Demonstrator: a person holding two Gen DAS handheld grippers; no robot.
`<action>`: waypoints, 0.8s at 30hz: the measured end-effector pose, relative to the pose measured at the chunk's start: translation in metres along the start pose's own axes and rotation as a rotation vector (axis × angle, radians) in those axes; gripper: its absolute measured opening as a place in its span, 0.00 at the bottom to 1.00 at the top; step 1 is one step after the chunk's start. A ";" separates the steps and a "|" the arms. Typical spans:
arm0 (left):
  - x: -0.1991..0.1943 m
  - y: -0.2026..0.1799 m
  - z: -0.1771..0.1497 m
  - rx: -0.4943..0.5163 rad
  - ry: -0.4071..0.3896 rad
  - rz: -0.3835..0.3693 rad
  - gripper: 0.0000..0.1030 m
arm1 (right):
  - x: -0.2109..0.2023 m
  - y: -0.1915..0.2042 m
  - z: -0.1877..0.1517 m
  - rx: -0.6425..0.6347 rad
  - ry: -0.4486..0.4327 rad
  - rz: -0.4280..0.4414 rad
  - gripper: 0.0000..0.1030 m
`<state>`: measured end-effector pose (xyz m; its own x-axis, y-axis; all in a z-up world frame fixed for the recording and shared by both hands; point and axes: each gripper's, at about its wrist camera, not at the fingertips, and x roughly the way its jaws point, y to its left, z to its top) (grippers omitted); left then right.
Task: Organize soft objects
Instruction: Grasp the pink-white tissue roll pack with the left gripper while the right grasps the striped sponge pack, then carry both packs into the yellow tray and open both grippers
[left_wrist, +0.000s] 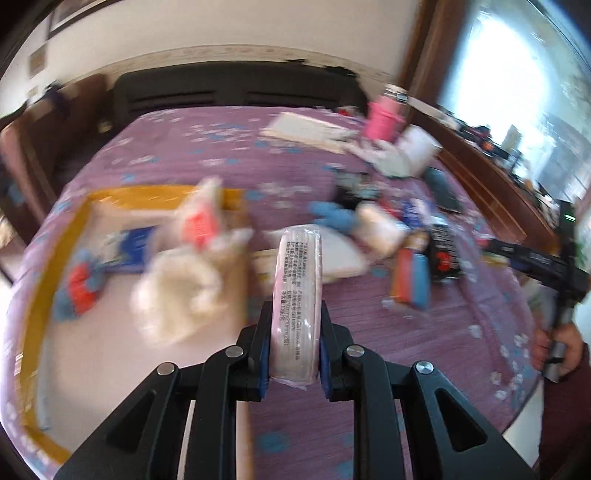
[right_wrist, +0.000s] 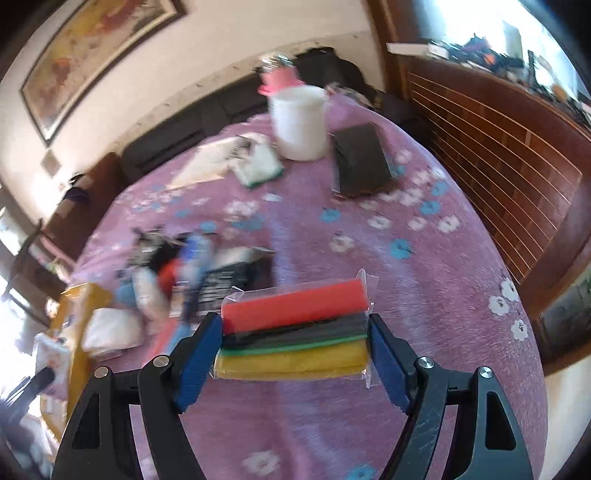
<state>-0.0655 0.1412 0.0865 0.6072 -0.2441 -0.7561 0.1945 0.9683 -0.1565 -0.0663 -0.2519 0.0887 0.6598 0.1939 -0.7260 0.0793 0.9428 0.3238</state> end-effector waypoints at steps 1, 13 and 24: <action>-0.003 0.016 -0.002 -0.025 0.004 0.032 0.19 | -0.001 0.011 0.000 -0.019 0.000 0.019 0.80; 0.022 0.154 -0.009 -0.280 0.141 0.171 0.19 | 0.034 0.212 -0.039 -0.355 0.117 0.257 0.80; 0.052 0.174 0.034 -0.321 0.102 0.160 0.34 | 0.084 0.334 -0.082 -0.560 0.215 0.336 0.80</action>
<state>0.0262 0.2953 0.0417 0.5274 -0.0974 -0.8440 -0.1578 0.9649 -0.2099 -0.0456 0.1020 0.0858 0.4134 0.4952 -0.7641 -0.5398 0.8091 0.2323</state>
